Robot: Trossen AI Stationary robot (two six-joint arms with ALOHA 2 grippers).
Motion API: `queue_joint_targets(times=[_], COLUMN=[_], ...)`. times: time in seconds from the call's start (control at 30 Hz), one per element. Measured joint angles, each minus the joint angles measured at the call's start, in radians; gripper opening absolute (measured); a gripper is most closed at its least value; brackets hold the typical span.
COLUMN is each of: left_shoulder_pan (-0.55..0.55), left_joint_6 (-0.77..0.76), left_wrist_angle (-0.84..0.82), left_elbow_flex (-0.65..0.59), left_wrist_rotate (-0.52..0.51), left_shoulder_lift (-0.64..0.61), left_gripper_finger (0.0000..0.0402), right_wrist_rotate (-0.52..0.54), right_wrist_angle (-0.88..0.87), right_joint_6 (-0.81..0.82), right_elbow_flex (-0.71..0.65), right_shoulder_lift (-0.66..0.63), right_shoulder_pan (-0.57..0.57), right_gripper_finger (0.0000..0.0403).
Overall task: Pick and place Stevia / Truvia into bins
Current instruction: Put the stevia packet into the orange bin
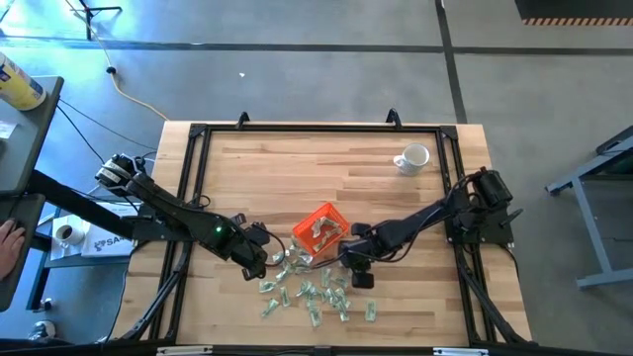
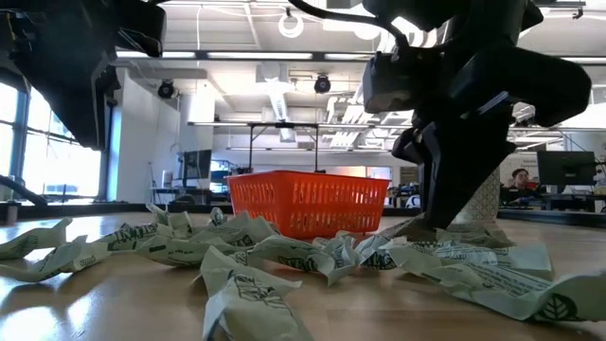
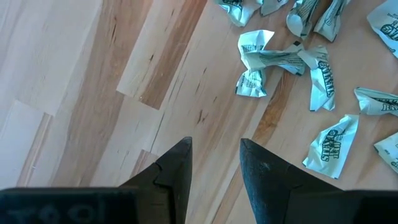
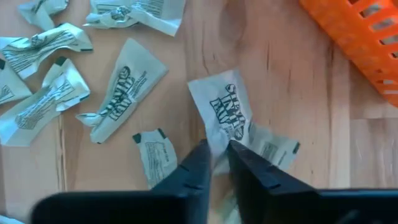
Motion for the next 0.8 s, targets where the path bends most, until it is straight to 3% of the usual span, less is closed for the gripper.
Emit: queue_joint_targets(times=[0.1, 0.47, 0.6, 0.8], left_shoulder_pan=[0.0, 0.0, 0.0, 0.0], left_joint_6=[0.0, 0.0, 0.0, 0.0], left_wrist_angle=[0.0, 0.0, 0.0, 0.001], left_elbow_flex=[0.0, 0.0, 0.0, 0.0], left_wrist_rotate=[0.0, -0.001, -0.001, -0.001], left_shoulder_lift=[0.0, 0.0, 0.0, 0.0], left_gripper_finger=[0.0168, 0.0168, 0.0168, 0.0168], right_wrist_rotate=[-0.001, -0.049, 0.049, 0.073], right_wrist_angle=[-0.006, -0.118, -0.178, -0.161], right_joint_6=[0.0, -0.011, 0.001, -0.068], right_elbow_flex=[0.007, 0.193, 0.232, 0.247], right_shoulder_lift=[0.0, -0.008, -0.008, -0.008], right_shoulder_pan=[-0.005, 0.008, -0.024, -0.148], right_gripper_finger=[0.0005, 0.0002, 0.0001, 0.0001])
